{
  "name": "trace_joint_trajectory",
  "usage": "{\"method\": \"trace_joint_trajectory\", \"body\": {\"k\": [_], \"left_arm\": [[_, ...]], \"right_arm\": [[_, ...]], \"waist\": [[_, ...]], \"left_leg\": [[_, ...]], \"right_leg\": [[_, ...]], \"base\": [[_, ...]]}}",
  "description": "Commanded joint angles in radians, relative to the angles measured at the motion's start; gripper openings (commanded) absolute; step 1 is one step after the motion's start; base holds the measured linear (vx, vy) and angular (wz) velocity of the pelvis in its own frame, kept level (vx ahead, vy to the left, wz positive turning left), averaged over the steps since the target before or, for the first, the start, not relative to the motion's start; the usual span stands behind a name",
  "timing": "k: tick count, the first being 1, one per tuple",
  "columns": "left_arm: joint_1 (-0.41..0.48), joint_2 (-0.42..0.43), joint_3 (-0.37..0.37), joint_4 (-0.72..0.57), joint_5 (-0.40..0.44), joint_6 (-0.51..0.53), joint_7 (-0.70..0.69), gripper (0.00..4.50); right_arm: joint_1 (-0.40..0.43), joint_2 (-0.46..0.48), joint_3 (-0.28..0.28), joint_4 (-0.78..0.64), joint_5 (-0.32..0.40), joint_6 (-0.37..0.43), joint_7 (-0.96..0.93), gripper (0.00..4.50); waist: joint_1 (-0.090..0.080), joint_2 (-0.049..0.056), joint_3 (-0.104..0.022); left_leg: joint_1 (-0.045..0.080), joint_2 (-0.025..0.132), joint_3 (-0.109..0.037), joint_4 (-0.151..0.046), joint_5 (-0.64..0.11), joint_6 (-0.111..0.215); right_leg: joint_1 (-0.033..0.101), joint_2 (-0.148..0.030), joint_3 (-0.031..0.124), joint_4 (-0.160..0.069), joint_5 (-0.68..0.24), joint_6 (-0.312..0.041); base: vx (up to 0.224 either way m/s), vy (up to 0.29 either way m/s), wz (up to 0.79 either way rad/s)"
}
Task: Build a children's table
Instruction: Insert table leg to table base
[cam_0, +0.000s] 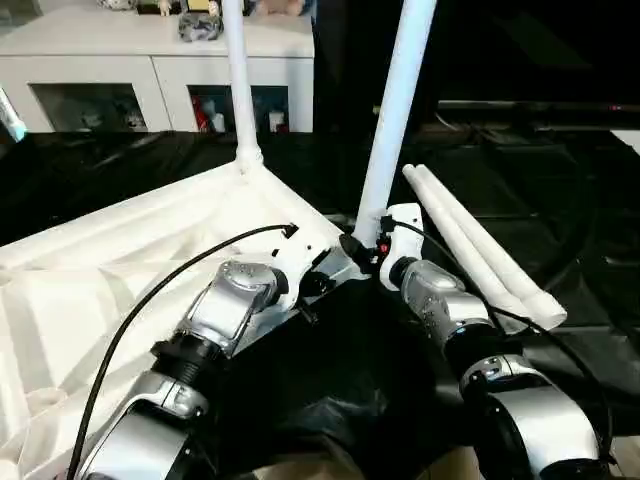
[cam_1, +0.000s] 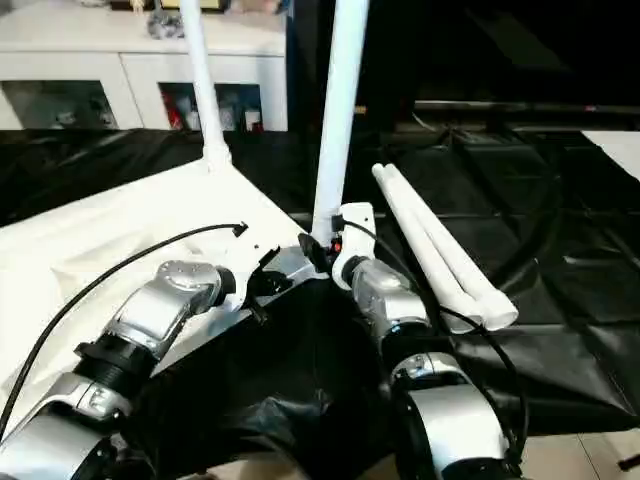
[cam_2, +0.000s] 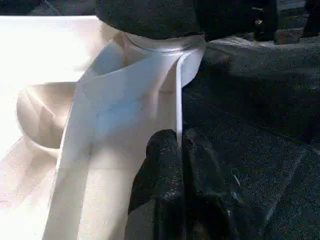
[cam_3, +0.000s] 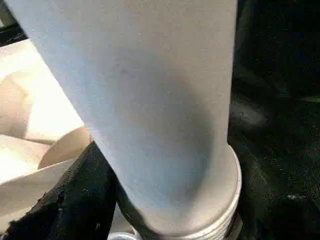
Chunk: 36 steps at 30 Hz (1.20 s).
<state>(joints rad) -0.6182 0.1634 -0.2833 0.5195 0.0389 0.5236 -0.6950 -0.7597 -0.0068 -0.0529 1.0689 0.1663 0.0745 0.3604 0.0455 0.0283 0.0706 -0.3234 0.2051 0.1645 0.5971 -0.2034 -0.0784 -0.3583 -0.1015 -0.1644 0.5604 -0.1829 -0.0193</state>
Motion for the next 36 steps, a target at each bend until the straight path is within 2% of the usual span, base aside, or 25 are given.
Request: {"method": "trace_joint_trajectory", "body": {"k": [1,2,3,4,5,6,7,8,9,10,11,12,13,15,19,23,24,25,27,28,29,31,32,34,36], "left_arm": [[-0.061,-0.049,-0.020,-0.053,-0.022,-0.053,-0.021,0.00],[-0.059,-0.045,-0.019,-0.054,-0.021,-0.054,-0.023,0.00],[-0.058,-0.043,-0.017,-0.054,-0.020,-0.056,-0.024,0.00],[-0.058,-0.041,-0.016,-0.053,-0.018,-0.057,-0.025,0.00],[-0.056,-0.038,-0.015,-0.055,-0.017,-0.059,-0.027,0.00],[-0.055,-0.036,-0.015,-0.057,-0.016,-0.060,-0.029,0.00],[-0.054,-0.036,-0.014,-0.057,-0.016,-0.060,-0.030,0.00],[-0.052,-0.031,-0.013,-0.062,-0.016,-0.062,-0.035,0.00],[-0.050,-0.025,-0.012,-0.066,-0.017,-0.064,-0.040,0.00],[-0.049,-0.024,-0.012,-0.066,-0.018,-0.064,-0.040,0.00],[-0.047,-0.016,-0.011,-0.069,-0.019,-0.067,-0.046,0.00],[-0.047,-0.013,-0.011,-0.069,-0.019,-0.070,-0.048,0.00],[-0.047,-0.011,-0.011,-0.069,-0.019,-0.071,-0.050,0.00],[-0.045,-0.001,-0.009,-0.071,-0.020,-0.077,-0.060,0.00],[-0.035,0.014,-0.008,-0.080,-0.017,-0.083,-0.074,0.00],[-0.015,0.041,-0.015,-0.104,-0.022,-0.104,-0.114,0.00],[-0.015,0.041,-0.015,-0.104,-0.022,-0.104,-0.114,0.00],[0.000,0.063,-0.021,-0.122,-0.027,-0.112,-0.147,0.00],[0.007,0.077,-0.024,-0.129,-0.028,-0.120,-0.163,0.00],[0.014,0.091,-0.022,-0.135,-0.031,-0.122,-0.179,0.00],[0.020,0.103,-0.021,-0.138,-0.034,-0.128,-0.192,0.00],[0.031,0.130,-0.019,-0.147,-0.040,-0.142,-0.227,0.00],[0.036,0.144,-0.022,-0.151,-0.042,-0.157,-0.247,0.00],[0.047,0.172,-0.031,-0.162,-0.045,-0.172,-0.286,0.00],[0.061,0.197,-0.038,-0.177,-0.051,-0.188,-0.323,0.00]], "right_arm": [[0.047,0.054,0.054,0.108,-0.041,0.075,0.014,2.77],[0.047,0.056,0.051,0.106,-0.037,0.068,0.020,2.77],[0.044,0.056,0.045,0.106,-0.032,0.061,0.019,2.77],[0.042,0.057,0.040,0.107,-0.028,0.057,0.017,3.12],[0.036,0.056,0.031,0.109,-0.020,0.050,0.014,3.33],[0.034,0.056,0.027,0.109,-0.017,0.048,0.014,3.47],[0.033,0.056,0.025,0.110,-0.016,0.046,0.014,3.47],[0.025,0.055,0.018,0.111,-0.010,0.039,0.021,3.55],[0.021,0.052,0.018,0.107,-0.010,0.033,0.031,3.66],[0.020,0.052,0.018,0.107,-0.011,0.032,0.033,3.66],[0.014,0.049,0.019,0.104,-0.015,0.022,0.046,3.86],[0.011,0.049,0.015,0.105,-0.020,0.017,0.050,3.95],[0.009,0.048,0.015,0.104,-0.023,0.015,0.054,4.02],[0.003,0.039,0.016,0.095,-0.032,0.002,0.074,4.08],[0.002,0.025,0.029,0.078,-0.043,-0.019,0.102,4.48],[0.013,-0.003,0.051,0.024,-0.057,-0.041,0.158,4.49],[0.013,-0.003,0.051,0.024,-0.057,-0.041,0.158,4.49],[0.029,-0.028,0.058,-0.035,-0.056,-0.048,0.203,4.49],[0.041,-0.045,0.061,-0.071,-0.053,-0.047,0.228,4.49],[0.062,-0.068,0.069,-0.124,-0.048,-0.038,0.273,4.49],[0.082,-0.090,0.079,-0.170,-0.045,-0.031,0.309,4.49],[0.131,-0.140,0.103,-0.278,-0.037,-0.013,0.398,4.49],[0.148,-0.161,0.111,-0.315,-0.038,-0.017,0.422,4.49],[0.181,-0.201,0.128,-0.384,-0.033,-0.010,0.482,4.49],[0.211,-0.237,0.147,-0.450,-0.026,0.011,0.547,4.49]], "waist": [[-0.047,0.007,-0.035],[0.000,0.059,-0.056],[-0.001,0.049,-0.061],[-0.021,0.020,-0.056],[-0.007,0.000,-0.051],[0.013,-0.027,-0.045],[0.015,-0.030,-0.051],[0.025,-0.019,-0.069],[0.031,-0.006,-0.077],[0.028,0.006,-0.089],[0.025,0.006,-0.088],[0.014,0.009,-0.078],[0.013,0.011,-0.081],[0.012,0.011,-0.084],[0.016,0.005,-0.084],[0.018,0.000,-0.081],[0.019,0.000,-0.083],[0.020,0.000,-0.084],[0.024,0.000,-0.087],[0.027,0.002,-0.092],[0.027,0.002,-0.092],[0.038,0.003,-0.104],[0.042,0.000,-0.105],[0.044,-0.001,-0.101],[0.044,-0.002,-0.098]], "left_leg": [[0.075,-0.018,-0.004,0.022,-0.504,0.001],[-0.080,0.073,-0.059,-0.114,-0.677,-0.004],[-0.074,0.089,-0.068,-0.148,-0.722,-0.013],[-0.006,0.050,-0.061,-0.136,-0.735,-0.006],[0.004,0.019,-0.058,-0.107,-0.685,-0.046],[0.039,-0.030,-0.025,-0.014,-0.432,-0.027],[0.019,-0.027,-0.031,0.001,-0.281,0.008],[-0.049,-0.006,-0.040,-0.059,-0.195,0.008],[-0.052,0.007,-0.043,-0.074,-0.170,0.000],[-0.044,0.021,-0.044,-0.077,-0.112,-0.003],[-0.046,0.022,-0.042,-0.081,-0.117,0.001],[-0.046,0.019,-0.034,-0.089,-0.294,-0.010],[-0.047,0.019,-0.036,-0.091,-0.321,-0.016],[-0.044,0.021,-0.033,-0.092,-0.330,-0.015],[-0.046,0.021,-0.021,-0.092,-0.273,0.004],[-0.043,0.021,-0.015,-0.094,-0.261,0.011],[-0.044,0.022,-0.013,-0.093,-0.238,0.017],[-0.044,0.022,-0.013,-0.093,-0.229,0.019],[-0.044,0.024,-0.011,-0.091,-0.190,0.032],[-0.042,0.025,-0.007,-0.085,-0.141,0.047],[-0.042,0.025,-0.007,-0.085,-0.141,0.047],[-0.045,0.022,-0.007,-0.068,-0.007,0.089],[-0.047,0.018,-0.004,-0.062,0.029,0.116],[-0.048,0.019,-0.002,-0.062,0.011,0.134],[-0.049,0.022,-0.001,-0.065,-0.031,0.128]], "right_leg": [[-0.032,-0.056,-0.120,-0.227,-0.875,0.136],[0.140,-0.055,-0.009,0.082,-0.482,0.061],[0.116,-0.048,0.038,0.087,-0.248,0.012],[0.043,-0.047,0.071,0.048,-0.222,-0.039],[0.027,-0.074,0.074,-0.027,-0.501,-0.027],[-0.042,-0.111,0.079,-0.121,-0.918,0.016],[-0.018,-0.135,0.079,-0.123,-0.988,0.010],[0.039,-0.105,0.076,-0.077,-0.812,0.006],[0.038,-0.093,0.079,-0.066,-0.684,-0.017],[0.024,-0.071,0.080,-0.038,-0.405,-0.089],[0.025,-0.065,0.079,-0.029,-0.322,-0.120],[0.018,-0.056,0.079,-0.030,-0.339,-0.165],[0.024,-0.057,0.079,-0.029,-0.346,-0.168],[0.020,-0.057,0.084,-0.032,-0.306,-0.179],[0.023,-0.059,0.089,-0.033,-0.281,-0.185],[0.020,-0.058,0.093,-0.038,-0.302,-0.181],[0.022,-0.057,0.095,-0.035,-0.281,-0.182],[0.022,-0.057,0.096,-0.034,-0.271,-0.185],[0.025,-0.056,0.096,-0.029,-0.215,-0.192],[0.024,-0.052,0.097,-0.020,-0.134,-0.215],[0.024,-0.052,0.097,-0.020,-0.134,-0.215],[0.026,-0.047,0.099,0.006,0.072,-0.248],[0.024,-0.042,0.097,0.012,0.142,-0.263],[0.023,-0.044,0.096,0.010,0.132,-0.276],[0.025,-0.047,0.096,0.005,0.074,-0.268]], "base": [[0.022,0.023,-0.27],[0.191,0.113,-0.28],[0.191,0.113,-0.28],[0.198,0.032,-0.06],[0.006,-0.077,0.16],[0.006,-0.077,0.16],[-0.014,-0.071,0.04],[0.089,-0.023,-0.19],[0.089,-0.023,-0.19],[0.092,-0.008,-0.07],[0.000,0.000,0.00],[0.000,0.000,0.00],[0.000,0.000,0.00],[0.000,0.000,0.00],[0.000,0.000,0.00],[0.000,0.000,0.00],[0.000,0.000,0.00],[0.000,0.000,0.00],[0.000,0.000,0.00],[0.000,0.000,0.00],[0.000,0.000,0.00],[0.000,0.000,0.00],[0.000,0.000,0.00],[0.000,0.000,0.00],[0.000,0.000,0.00]]}}
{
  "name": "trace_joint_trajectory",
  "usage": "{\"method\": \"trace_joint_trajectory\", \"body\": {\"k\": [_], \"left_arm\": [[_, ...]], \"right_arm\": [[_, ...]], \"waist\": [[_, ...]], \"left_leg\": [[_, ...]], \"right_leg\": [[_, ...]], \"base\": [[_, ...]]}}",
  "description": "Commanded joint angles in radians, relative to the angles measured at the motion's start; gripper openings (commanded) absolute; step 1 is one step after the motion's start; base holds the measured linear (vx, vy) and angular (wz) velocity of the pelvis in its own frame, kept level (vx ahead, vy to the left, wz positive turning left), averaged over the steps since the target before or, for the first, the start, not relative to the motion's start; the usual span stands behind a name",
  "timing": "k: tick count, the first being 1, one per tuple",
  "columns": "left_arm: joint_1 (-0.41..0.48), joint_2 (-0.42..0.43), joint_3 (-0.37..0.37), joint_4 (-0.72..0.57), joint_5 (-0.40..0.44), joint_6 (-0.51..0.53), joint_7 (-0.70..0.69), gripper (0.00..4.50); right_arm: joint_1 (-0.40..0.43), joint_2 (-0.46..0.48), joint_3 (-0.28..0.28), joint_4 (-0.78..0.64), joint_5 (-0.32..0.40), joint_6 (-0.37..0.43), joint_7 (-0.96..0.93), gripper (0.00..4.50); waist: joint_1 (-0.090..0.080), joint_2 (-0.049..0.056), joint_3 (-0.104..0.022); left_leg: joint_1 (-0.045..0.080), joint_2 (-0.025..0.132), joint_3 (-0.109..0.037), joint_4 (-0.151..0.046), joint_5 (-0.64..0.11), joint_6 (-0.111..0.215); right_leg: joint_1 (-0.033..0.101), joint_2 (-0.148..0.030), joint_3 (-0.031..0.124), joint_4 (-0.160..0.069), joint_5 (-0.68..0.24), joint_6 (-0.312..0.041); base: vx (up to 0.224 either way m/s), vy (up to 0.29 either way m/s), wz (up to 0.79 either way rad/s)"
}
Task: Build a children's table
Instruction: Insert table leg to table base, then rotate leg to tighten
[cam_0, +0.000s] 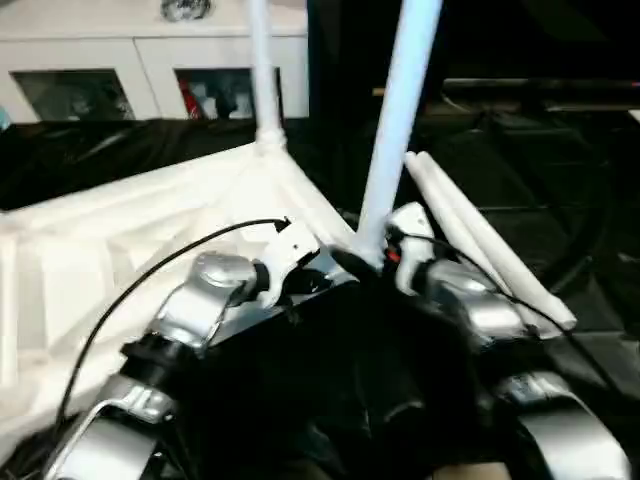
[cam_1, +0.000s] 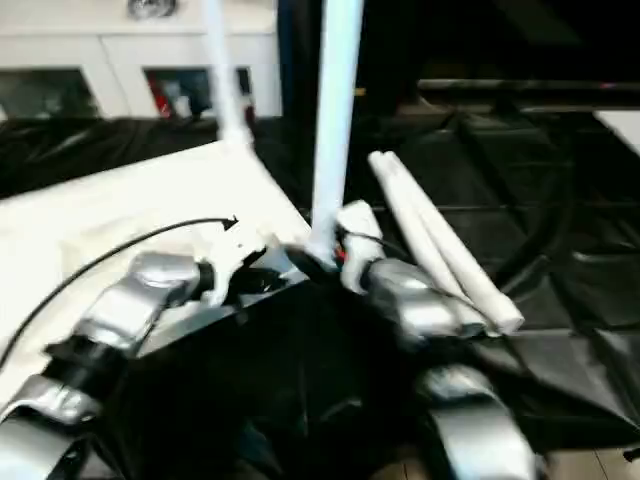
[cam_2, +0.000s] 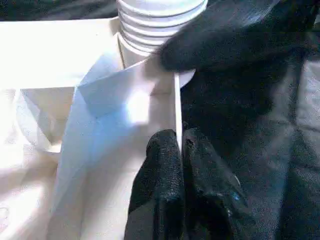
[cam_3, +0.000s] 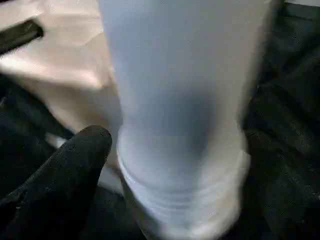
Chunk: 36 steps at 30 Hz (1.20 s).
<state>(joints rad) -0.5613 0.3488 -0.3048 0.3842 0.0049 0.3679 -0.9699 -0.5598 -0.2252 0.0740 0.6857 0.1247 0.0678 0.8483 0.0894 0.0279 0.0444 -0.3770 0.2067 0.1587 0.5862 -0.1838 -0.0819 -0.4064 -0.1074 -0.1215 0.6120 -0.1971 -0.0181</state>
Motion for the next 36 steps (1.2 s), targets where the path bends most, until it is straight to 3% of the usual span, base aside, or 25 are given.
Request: {"method": "trace_joint_trajectory", "body": {"k": [1,4,9,13,15,17,18,23,30,36], "left_arm": [[0.015,0.026,-0.018,-0.051,-0.021,-0.039,-0.073,0.00],[0.037,0.061,-0.022,-0.077,-0.034,-0.055,-0.132,0.00],[0.055,0.099,-0.026,-0.096,-0.047,-0.079,-0.184,0.00],[0.067,0.118,-0.027,-0.113,-0.059,-0.085,-0.210,0.00],[0.072,0.125,-0.028,-0.118,-0.058,-0.088,-0.221,0.00],[0.076,0.128,-0.027,-0.121,-0.055,-0.090,-0.229,0.00],[0.076,0.128,-0.027,-0.122,-0.053,-0.090,-0.231,0.00],[0.074,0.129,-0.031,-0.123,-0.056,-0.090,-0.226,0.00],[0.076,0.128,-0.034,-0.122,-0.053,-0.089,-0.222,0.00],[0.074,0.106,-0.021,-0.104,-0.053,-0.078,-0.184,0.00]], "right_arm": [[0.031,-0.042,0.034,-0.106,0.021,0.033,0.101,4.49],[0.070,-0.090,0.065,-0.195,0.024,0.076,0.173,4.49],[0.075,-0.109,0.077,-0.219,0.018,0.082,0.195,4.49],[0.079,-0.116,0.088,-0.243,0.018,0.096,0.215,4.49],[0.080,-0.116,0.092,-0.253,0.016,0.106,0.211,4.15],[0.077,-0.115,0.104,-0.244,0.004,0.101,0.210,4.15],[0.074,-0.115,0.110,-0.237,-0.001,0.097,0.213,3.96],[0.061,-0.098,0.120,-0.216,-0.012,0.090,0.204,3.62],[0.052,-0.090,0.132,-0.204,-0.015,0.085,0.202,2.91],[0.065,-0.060,0.118,-0.187,-0.001,0.092,0.171,2.77]], "waist": [[0.001,0.004,-0.070],[0.001,0.003,-0.065],[0.001,0.000,-0.064],[0.000,0.000,-0.067],[0.000,0.000,-0.068],[0.000,0.000,-0.068],[0.000,-0.004,-0.068],[0.001,-0.002,-0.067],[0.001,-0.005,-0.069],[0.001,-0.006,-0.071]], "left_leg": [[0.006,0.022,0.005,-0.056,-0.084,0.122],[0.009,0.025,0.006,-0.063,-0.145,0.093],[0.011,0.023,0.008,-0.064,-0.161,0.060],[0.012,0.024,0.009,-0.063,-0.134,0.062],[0.011,0.023,0.010,-0.060,-0.110,0.070],[0.010,0.022,0.010,-0.059,-0.103,0.074],[0.009,0.021,0.011,-0.059,-0.104,0.075],[0.012,0.022,0.011,-0.059,-0.114,0.069],[0.010,0.020,0.011,-0.056,-0.098,0.075],[0.010,0.020,0.011,-0.054,-0.085,0.078]], "right_leg": [[0.073,-0.041,0.054,-0.052,0.047,-0.261],[0.071,-0.042,0.057,-0.059,-0.032,-0.245],[0.067,-0.043,0.060,-0.061,-0.090,-0.234],[0.067,-0.042,0.062,-0.055,-0.053,-0.239],[0.067,-0.039,0.062,-0.052,-0.016,-0.248],[0.068,-0.040,0.061,-0.051,-0.007,-0.250],[0.069,-0.040,0.061,-0.051,-0.010,-0.249],[0.067,-0.041,0.062,-0.053,-0.044,-0.245],[0.070,-0.041,0.062,-0.049,-0.020,-0.248],[0.070,-0.040,0.062,-0.047,-0.011,-0.249]], "base": [[0.000,0.000,0.00],[0.000,0.000,0.00],[0.000,0.000,0.00],[0.000,0.000,0.00],[0.000,0.000,0.00],[0.000,0.000,0.00],[0.000,0.000,0.00],[0.000,0.000,0.00],[0.000,0.000,0.00],[0.000,0.000,0.00]]}}
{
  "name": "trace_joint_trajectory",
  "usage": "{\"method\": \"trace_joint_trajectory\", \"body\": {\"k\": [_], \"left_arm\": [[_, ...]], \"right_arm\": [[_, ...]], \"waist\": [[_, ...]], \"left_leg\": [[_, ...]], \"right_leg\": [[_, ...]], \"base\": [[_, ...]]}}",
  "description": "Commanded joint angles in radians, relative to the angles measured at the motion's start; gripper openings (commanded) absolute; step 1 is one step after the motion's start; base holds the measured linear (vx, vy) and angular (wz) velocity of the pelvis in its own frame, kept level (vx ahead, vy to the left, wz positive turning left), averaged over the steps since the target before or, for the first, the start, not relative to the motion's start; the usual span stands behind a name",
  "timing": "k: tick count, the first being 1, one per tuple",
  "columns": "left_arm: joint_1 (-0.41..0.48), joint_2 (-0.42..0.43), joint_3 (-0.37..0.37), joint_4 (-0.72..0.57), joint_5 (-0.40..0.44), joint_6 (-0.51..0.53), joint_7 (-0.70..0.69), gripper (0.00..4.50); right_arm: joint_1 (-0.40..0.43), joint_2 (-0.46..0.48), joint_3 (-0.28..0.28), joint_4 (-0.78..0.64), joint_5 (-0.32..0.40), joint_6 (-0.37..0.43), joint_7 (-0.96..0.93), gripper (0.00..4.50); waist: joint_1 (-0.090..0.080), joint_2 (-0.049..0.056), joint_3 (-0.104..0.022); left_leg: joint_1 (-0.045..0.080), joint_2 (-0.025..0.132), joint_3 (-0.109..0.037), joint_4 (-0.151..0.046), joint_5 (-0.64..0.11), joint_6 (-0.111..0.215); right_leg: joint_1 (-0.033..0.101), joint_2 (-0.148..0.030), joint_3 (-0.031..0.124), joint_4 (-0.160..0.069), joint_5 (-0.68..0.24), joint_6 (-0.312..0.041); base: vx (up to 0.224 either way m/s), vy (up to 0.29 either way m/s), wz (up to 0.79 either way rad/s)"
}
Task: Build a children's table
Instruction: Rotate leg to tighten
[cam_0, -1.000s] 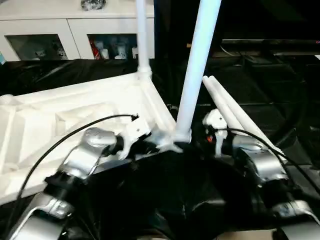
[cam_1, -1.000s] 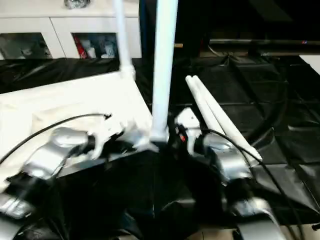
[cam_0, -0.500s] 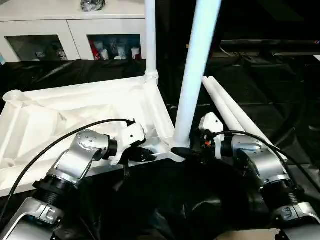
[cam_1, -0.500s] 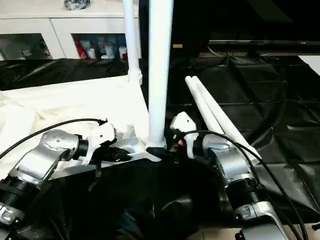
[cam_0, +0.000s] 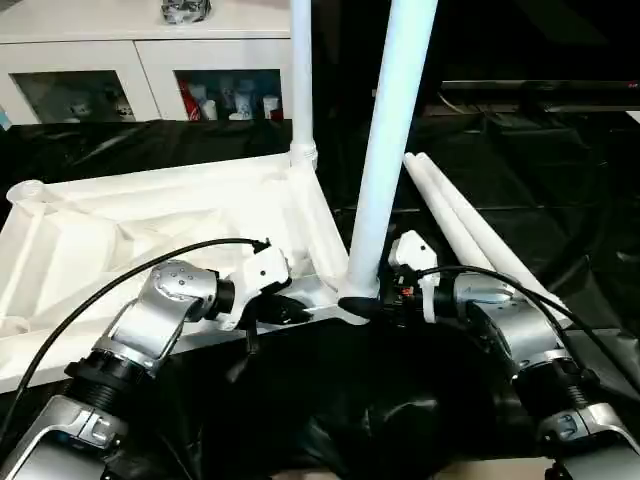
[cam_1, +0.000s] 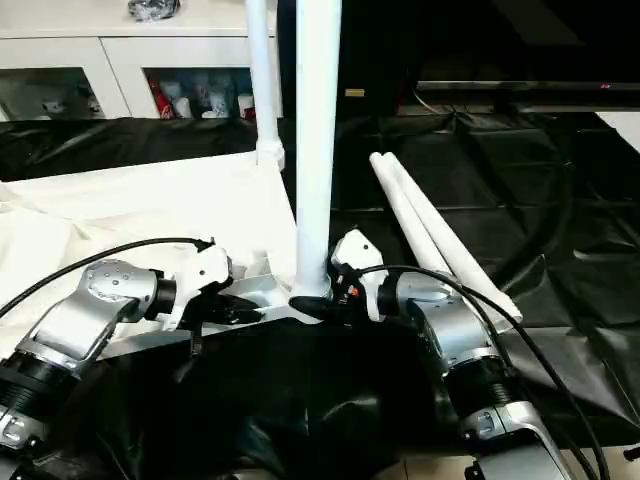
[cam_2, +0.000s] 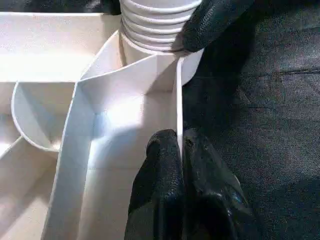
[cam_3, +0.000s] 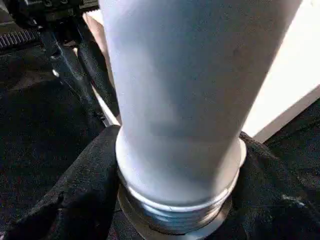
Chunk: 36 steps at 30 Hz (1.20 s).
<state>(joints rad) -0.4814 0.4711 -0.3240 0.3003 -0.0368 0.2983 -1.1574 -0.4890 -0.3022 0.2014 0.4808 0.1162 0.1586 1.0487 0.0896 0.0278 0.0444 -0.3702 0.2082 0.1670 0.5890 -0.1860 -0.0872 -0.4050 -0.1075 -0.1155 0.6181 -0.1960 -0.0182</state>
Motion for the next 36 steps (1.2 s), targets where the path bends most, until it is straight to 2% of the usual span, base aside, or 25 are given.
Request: {"method": "trace_joint_trajectory", "body": {"k": [1,4,8,10,11,12,14,15,17,18,19,22,24,26,31,33,36], "left_arm": [[-0.010,-0.029,0.003,-0.014,-0.015,0.000,0.017,0.00],[-0.037,-0.076,0.018,0.022,-0.003,0.028,0.095,0.00],[-0.103,-0.170,0.037,0.119,0.036,0.051,0.256,0.00],[-0.136,-0.217,0.051,0.167,0.048,0.064,0.340,0.00],[-0.166,-0.259,0.064,0.206,0.054,0.080,0.411,0.00],[-0.166,-0.259,0.064,0.206,0.054,0.080,0.411,0.00],[-0.195,-0.305,0.073,0.242,0.059,0.086,0.468,0.00],[-0.199,-0.312,0.071,0.245,0.060,0.084,0.471,0.00],[-0.205,-0.325,0.068,0.252,0.063,0.069,0.474,0.00],[-0.203,-0.328,0.061,0.250,0.064,0.059,0.464,0.00],[-0.201,-0.327,0.060,0.248,0.064,0.057,0.460,0.00],[-0.171,-0.293,0.036,0.207,0.056,0.019,0.375,0.00],[-0.163,-0.278,0.028,0.197,0.057,0.011,0.351,0.00],[-0.145,-0.253,0.023,0.174,0.048,0.009,0.309,0.00],[-0.110,-0.202,0.020,0.128,0.026,-0.018,0.215,0.00],[-0.101,-0.187,0.018,0.117,0.019,-0.031,0.185,0.00],[-0.073,-0.136,0.012,0.077,-0.007,-0.041,0.090,0.00]], "right_arm": [[-0.005,0.032,-0.021,0.030,0.015,0.006,-0.051,2.77],[-0.014,0.079,-0.042,0.079,0.006,-0.006,-0.148,2.76],[-0.046,0.177,-0.086,0.188,-0.006,-0.011,-0.344,2.76],[-0.071,0.222,-0.110,0.245,-0.011,-0.012,-0.442,2.76],[-0.097,0.262,-0.122,0.295,-0.022,-0.018,-0.526,2.76],[-0.097,0.262,-0.122,0.295,-0.022,-0.018,-0.526,2.76],[-0.135,0.314,-0.121,0.360,-0.047,-0.029,-0.632,2.76],[-0.141,0.324,-0.118,0.369,-0.051,-0.034,-0.642,2.76],[-0.151,0.347,-0.106,0.383,-0.060,-0.058,-0.637,2.76],[-0.156,0.363,-0.106,0.386,-0.053,-0.076,-0.605,3.10],[-0.157,0.364,-0.106,0.386,-0.052,-0.076,-0.601,3.31],[-0.153,0.353,-0.104,0.366,-0.041,-0.079,-0.519,3.55],[-0.156,0.342,-0.106,0.369,-0.044,-0.086,-0.506,3.69],[-0.152,0.302,-0.085,0.356,-0.061,-0.102,-0.472,3.90],[-0.127,0.214,-0.060,0.289,-0.063,-0.120,-0.351,3.95],[-0.118,0.191,-0.055,0.263,-0.060,-0.119,-0.308,3.95],[-0.071,0.107,-0.026,0.153,-0.032,-0.108,-0.136,3.95]], "waist": [[0.000,-0.007,-0.069],[-0.003,-0.009,-0.065],[-0.005,-0.009,-0.059],[-0.004,-0.004,-0.061],[-0.004,-0.008,-0.062],[-0.004,-0.002,-0.063],[-0.005,-0.005,-0.061],[-0.005,-0.002,-0.063],[-0.003,-0.004,-0.064],[-0.003,-0.004,-0.065],[-0.003,-0.007,-0.064],[-0.004,-0.008,-0.064],[-0.006,-0.009,-0.065],[-0.010,-0.006,-0.066],[-0.009,-0.001,-0.069],[-0.003,-0.001,-0.069],[0.006,-0.002,-0.069]], "left_leg": [[0.002,0.018,0.003,-0.057,-0.085,0.082],[0.002,0.018,0.003,-0.061,-0.120,0.061],[0.011,0.015,0.003,-0.067,-0.193,0.015],[0.010,0.014,0.002,-0.066,-0.192,0.006],[0.010,0.013,0.003,-0.066,-0.188,0.005],[0.010,0.014,0.002,-0.066,-0.186,0.003],[0.009,0.011,0.003,-0.068,-0.196,0.002],[0.009,0.012,0.002,-0.067,-0.198,0.000],[0.005,0.012,0.001,-0.068,-0.200,0.009],[0.005,0.013,0.001,-0.068,-0.194,0.012],[0.003,0.013,0.001,-0.068,-0.188,0.020],[0.001,0.013,0.001,-0.068,-0.182,0.035],[-0.004,0.014,-0.001,-0.068,-0.174,0.039],[-0.001,0.015,0.000,-0.066,-0.164,0.042],[0.004,0.018,0.004,-0.062,-0.131,0.061],[0.006,0.020,0.005,-0.061,-0.131,0.068],[0.010,0.024,0.007,-0.060,-0.138,0.078]], "right_leg": [[0.067,-0.041,0.057,-0.053,-0.018,-0.250],[0.066,-0.042,0.058,-0.060,-0.084,-0.236],[0.060,-0.044,0.061,-0.080,-0.256,-0.186],[0.059,-0.045,0.061,-0.082,-0.273,-0.173],[0.058,-0.043,0.061,-0.084,-0.265,-0.167],[0.057,-0.044,0.061,-0.080,-0.256,-0.170],[0.057,-0.042,0.059,-0.086,-0.266,-0.166],[0.056,-0.044,0.059,-0.084,-0.269,-0.166],[0.058,-0.044,0.058,-0.085,-0.257,-0.158],[0.059,-0.043,0.058,-0.083,-0.243,-0.160],[0.059,-0.042,0.058,-0.080,-0.221,-0.165],[0.061,-0.042,0.059,-0.079,-0.201,-0.175],[0.065,-0.044,0.059,-0.075,-0.189,-0.177],[0.063,-0.043,0.061,-0.072,-0.161,-0.192],[0.063,-0.039,0.064,-0.065,-0.076,-0.227],[0.062,-0.038,0.065,-0.063,-0.057,-0.239],[0.061,-0.035,0.066,-0.059,-0.031,-0.245]], "base": [[0.000,0.000,0.00],[0.000,0.000,0.00],[0.000,0.000,0.00],[0.000,0.000,0.00],[0.000,0.000,0.00],[0.000,0.000,0.00],[0.000,0.000,0.00],[0.000,0.000,0.00],[0.000,0.000,0.00],[0.000,0.000,0.00],[0.000,0.000,0.00],[0.000,0.000,0.00],[0.000,0.000,0.00],[0.000,0.000,0.00],[0.000,0.000,0.00],[0.000,0.000,0.00],[0.000,0.000,0.00]]}}
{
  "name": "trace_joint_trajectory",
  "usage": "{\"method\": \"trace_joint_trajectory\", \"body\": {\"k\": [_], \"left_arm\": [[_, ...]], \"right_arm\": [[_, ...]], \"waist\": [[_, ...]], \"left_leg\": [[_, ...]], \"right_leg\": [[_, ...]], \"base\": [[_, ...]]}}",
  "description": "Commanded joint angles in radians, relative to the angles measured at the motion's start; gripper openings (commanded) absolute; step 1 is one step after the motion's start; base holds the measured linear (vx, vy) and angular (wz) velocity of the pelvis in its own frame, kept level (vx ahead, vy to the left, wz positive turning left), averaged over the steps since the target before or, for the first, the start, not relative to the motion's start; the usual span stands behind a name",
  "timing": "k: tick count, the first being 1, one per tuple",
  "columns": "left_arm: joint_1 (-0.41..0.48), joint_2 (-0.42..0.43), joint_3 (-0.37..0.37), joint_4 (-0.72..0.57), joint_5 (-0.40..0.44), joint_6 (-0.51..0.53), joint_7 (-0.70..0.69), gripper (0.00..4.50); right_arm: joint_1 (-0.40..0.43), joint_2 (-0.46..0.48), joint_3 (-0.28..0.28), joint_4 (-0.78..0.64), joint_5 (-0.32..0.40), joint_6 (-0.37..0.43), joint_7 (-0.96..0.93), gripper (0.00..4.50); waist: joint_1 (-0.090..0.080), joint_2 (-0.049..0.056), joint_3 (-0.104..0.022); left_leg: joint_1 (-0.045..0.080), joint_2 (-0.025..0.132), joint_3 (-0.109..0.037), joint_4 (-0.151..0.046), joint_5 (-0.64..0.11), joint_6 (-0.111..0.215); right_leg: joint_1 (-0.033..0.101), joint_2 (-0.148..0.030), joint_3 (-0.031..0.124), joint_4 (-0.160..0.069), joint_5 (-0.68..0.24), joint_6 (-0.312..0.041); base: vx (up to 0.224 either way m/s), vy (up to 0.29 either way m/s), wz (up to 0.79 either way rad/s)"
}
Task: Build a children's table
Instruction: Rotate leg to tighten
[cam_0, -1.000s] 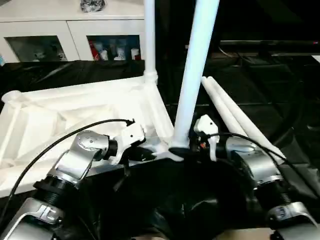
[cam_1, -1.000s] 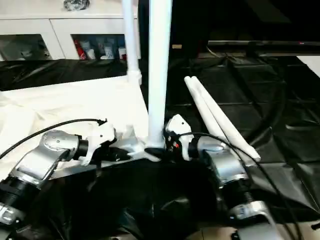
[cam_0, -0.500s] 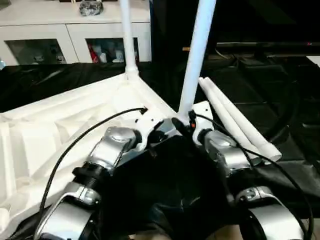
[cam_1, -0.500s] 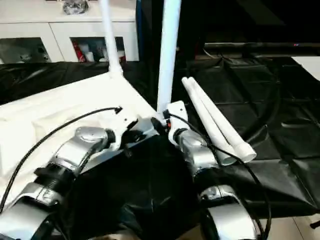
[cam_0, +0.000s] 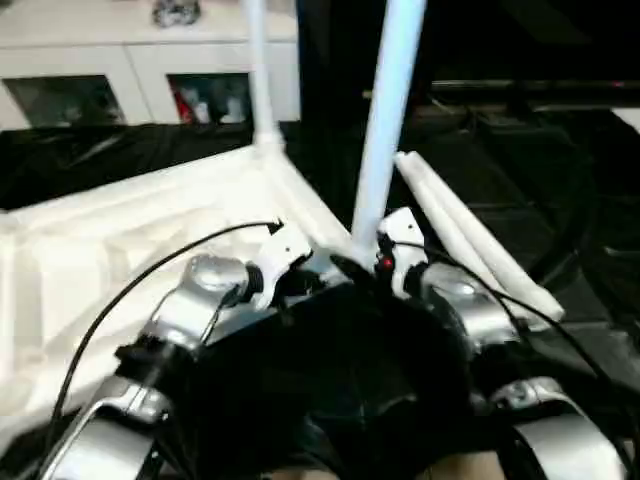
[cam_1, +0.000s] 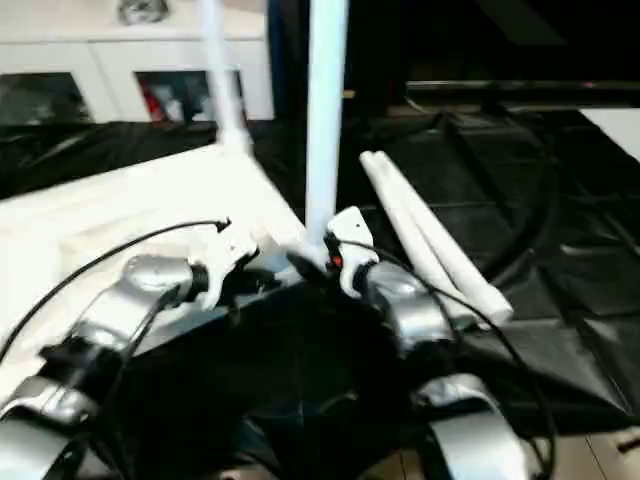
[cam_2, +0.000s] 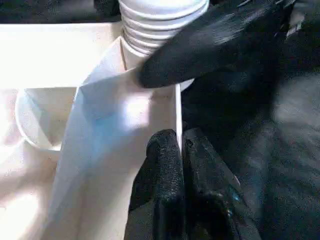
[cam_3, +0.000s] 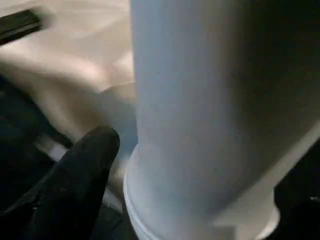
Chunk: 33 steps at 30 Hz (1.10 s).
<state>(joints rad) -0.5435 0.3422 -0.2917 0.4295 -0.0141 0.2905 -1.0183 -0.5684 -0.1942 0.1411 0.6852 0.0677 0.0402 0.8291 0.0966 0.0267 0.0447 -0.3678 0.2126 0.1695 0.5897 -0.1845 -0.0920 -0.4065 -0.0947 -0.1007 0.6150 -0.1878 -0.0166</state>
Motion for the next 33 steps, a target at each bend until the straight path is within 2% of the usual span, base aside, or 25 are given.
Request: {"method": "trace_joint_trajectory", "body": {"k": [1,7,10,11,15,17,24,28,33], "left_arm": [[-0.007,0.003,-0.023,-0.059,-0.031,-0.032,-0.060,0.00],[0.030,0.062,-0.019,-0.109,-0.063,-0.045,-0.162,0.00],[0.043,0.085,-0.017,-0.127,-0.078,-0.042,-0.202,0.00],[0.047,0.091,-0.017,-0.132,-0.082,-0.042,-0.213,0.00],[0.058,0.109,-0.018,-0.147,-0.092,-0.038,-0.244,0.00],[0.058,0.110,-0.019,-0.148,-0.090,-0.037,-0.244,0.00],[0.056,0.105,-0.019,-0.140,-0.074,-0.037,-0.216,0.00],[0.034,0.068,-0.006,-0.100,-0.052,-0.017,-0.129,0.00],[-0.026,-0.013,0.017,-0.035,-0.030,0.032,0.004,0.00]], "right_arm": [[0.016,-0.014,0.037,-0.068,0.023,0.015,0.113,3.95],[0.054,-0.091,0.065,-0.153,0.060,0.040,0.268,3.95],[0.061,-0.099,0.066,-0.174,0.068,0.052,0.291,3.95],[0.063,-0.101,0.066,-0.180,0.070,0.057,0.296,3.69],[0.071,-0.106,0.078,-0.194,0.065,0.073,0.319,3.57],[0.070,-0.102,0.079,-0.191,0.064,0.074,0.316,3.18],[0.083,-0.092,0.086,-0.200,0.064,0.087,0.309,2.81],[0.084,-0.043,0.053,-0.164,0.057,0.090,0.203,2.77],[0.033,0.076,-0.011,-0.023,0.030,0.078,-0.073,2.77]], "waist": [[-0.001,0.000,-0.069],[0.002,-0.005,-0.065],[0.002,-0.005,-0.065],[0.002,-0.005,-0.065],[0.002,-0.004,-0.065],[0.003,-0.003,-0.065],[0.004,-0.005,-0.065],[0.002,-0.005,-0.065],[-0.010,-0.006,-0.062]], "left_leg": [[0.005,0.018,0.004,-0.061,-0.136,0.085],[0.006,0.020,0.004,-0.066,-0.177,0.069],[0.005,0.019,0.003,-0.066,-0.167,0.066],[0.004,0.019,0.003,-0.066,-0.166,0.065],[0.006,0.019,0.003,-0.065,-0.153,0.065],[0.006,0.019,0.004,-0.066,-0.161,0.061],[0.006,0.018,0.003,-0.065,-0.150,0.058],[0.006,0.017,0.002,-0.067,-0.161,0.045],[0.007,0.012,0.002,-0.070,-0.183,0.015]], "right_leg": [[0.064,-0.046,0.051,-0.055,-0.038,-0.246],[0.063,-0.050,0.053,-0.064,-0.130,-0.230],[0.062,-0.049,0.053,-0.064,-0.130,-0.229],[0.062,-0.050,0.053,-0.063,-0.131,-0.230],[0.060,-0.047,0.053,-0.060,-0.116,-0.233],[0.059,-0.048,0.053,-0.062,-0.128,-0.232],[0.061,-0.048,0.054,-0.061,-0.121,-0.228],[0.060,-0.050,0.054,-0.065,-0.147,-0.220],[0.058,-0.050,0.054,-0.073,-0.219,-0.200]], "base": [[0.000,0.000,0.00],[0.000,0.000,0.00],[0.000,0.000,0.00],[0.000,0.000,0.00],[0.000,0.000,0.00],[0.000,0.000,0.00],[0.000,0.000,0.00],[0.000,0.000,0.00],[0.000,0.000,0.00]]}}
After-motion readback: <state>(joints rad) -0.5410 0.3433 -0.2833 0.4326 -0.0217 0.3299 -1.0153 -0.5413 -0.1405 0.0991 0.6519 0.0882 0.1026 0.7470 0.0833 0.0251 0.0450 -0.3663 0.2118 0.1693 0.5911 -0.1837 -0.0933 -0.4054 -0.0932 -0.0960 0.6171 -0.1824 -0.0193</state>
